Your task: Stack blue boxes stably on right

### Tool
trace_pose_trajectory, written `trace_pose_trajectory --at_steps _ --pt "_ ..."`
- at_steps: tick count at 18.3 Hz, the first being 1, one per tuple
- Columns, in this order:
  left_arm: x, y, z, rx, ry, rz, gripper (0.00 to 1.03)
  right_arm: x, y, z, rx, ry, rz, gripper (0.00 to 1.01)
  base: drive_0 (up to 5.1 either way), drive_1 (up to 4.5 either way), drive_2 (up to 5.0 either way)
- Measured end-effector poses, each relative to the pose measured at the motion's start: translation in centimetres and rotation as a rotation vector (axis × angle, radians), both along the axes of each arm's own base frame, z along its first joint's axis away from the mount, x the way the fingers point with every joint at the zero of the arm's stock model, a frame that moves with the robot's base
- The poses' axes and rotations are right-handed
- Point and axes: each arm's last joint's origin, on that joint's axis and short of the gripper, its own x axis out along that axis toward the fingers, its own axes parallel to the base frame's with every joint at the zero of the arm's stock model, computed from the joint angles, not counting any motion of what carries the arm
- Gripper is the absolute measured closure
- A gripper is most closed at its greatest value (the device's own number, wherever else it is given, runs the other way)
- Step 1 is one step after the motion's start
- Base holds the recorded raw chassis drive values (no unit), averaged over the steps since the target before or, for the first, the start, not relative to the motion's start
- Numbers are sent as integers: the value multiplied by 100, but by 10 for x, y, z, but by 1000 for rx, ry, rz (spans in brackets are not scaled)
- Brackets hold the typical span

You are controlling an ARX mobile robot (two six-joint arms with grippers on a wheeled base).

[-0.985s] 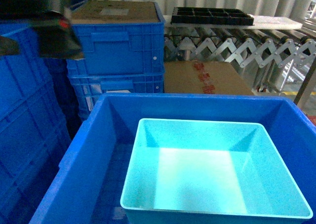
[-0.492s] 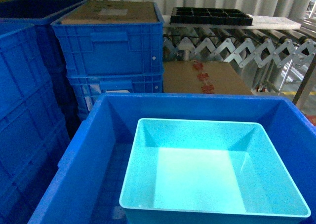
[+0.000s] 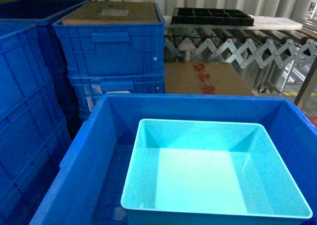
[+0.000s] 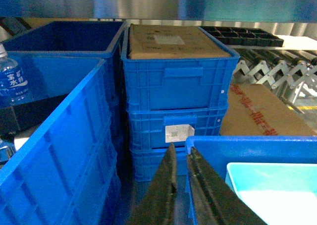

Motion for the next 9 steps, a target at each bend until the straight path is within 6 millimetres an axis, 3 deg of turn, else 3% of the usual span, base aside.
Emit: trace_pose_trajectory --at_steps 1,5,9 --pt "-4 2 -4 -1 -6 1 102 -3 4 -4 2 3 -19 99 0 0 0" --pt "-19 16 -24 0 -1 19 101 -15 11 -19 4 3 -2 99 0 0 0" --pt "-29 15 -35 1 -2 -4 101 -22 11 -28 4 3 1 99 0 0 0"
